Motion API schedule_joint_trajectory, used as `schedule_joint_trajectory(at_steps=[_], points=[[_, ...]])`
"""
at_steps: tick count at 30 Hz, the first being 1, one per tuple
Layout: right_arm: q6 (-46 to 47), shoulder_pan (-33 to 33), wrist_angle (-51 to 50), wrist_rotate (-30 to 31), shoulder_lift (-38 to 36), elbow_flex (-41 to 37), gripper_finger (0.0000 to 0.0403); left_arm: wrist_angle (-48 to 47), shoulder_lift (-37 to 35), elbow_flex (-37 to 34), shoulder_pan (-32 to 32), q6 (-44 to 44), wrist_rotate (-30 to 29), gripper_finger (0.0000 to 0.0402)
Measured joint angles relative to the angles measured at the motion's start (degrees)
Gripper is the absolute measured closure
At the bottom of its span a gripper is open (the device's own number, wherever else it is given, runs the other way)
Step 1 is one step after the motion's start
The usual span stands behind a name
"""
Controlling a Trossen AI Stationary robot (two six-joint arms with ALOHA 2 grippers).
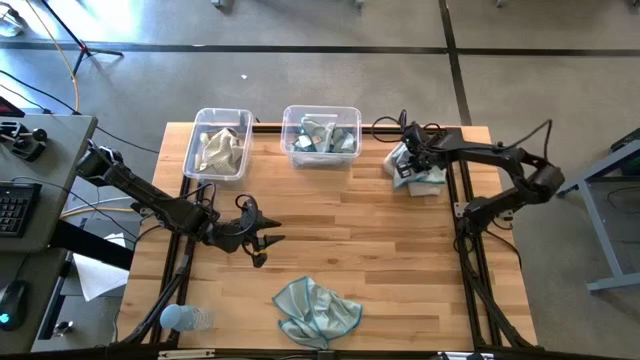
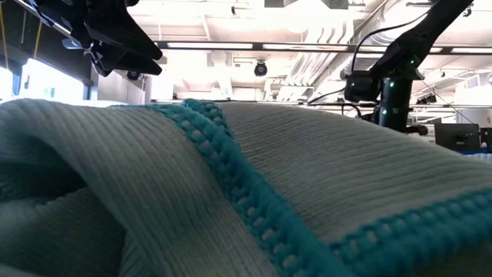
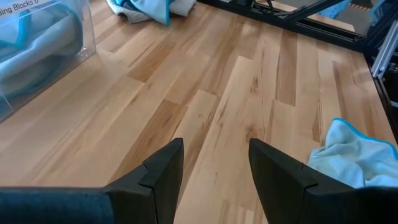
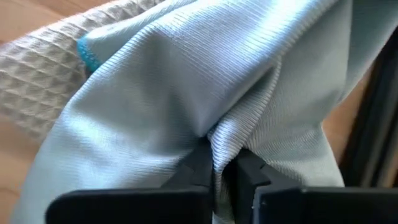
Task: Sort microfiber towel by color & place in baskets
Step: Put the top blue microfiber cloth into the right transparent bin
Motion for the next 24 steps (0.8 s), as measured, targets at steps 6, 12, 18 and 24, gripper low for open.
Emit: schedule_joint_trajectory(at_steps=[6, 12, 18, 24], points=[[1.0, 0.1, -5.5, 1.6, -6.4, 0.0, 0.0378, -0.2, 0.0, 0.0, 0.0, 0.1, -0.1, 0.0232], [1.6, 1.1, -7.5, 1.9, -16.1, 0.0, 0.0395, -0.7, 0.0, 0.0, 0.0, 0.1, -0.1, 0.0232], [3.8, 3.9, -7.8, 1.9, -26.5, 0.0, 0.0399, -3.1, 0.0, 0.0, 0.1, 0.1, -0.6, 0.0232], [5.4, 8.1, -6.6, 1.9, -33.8, 0.0, 0.0400, -3.4, 0.0, 0.0, 0.2, 0.4, -2.2, 0.0232]])
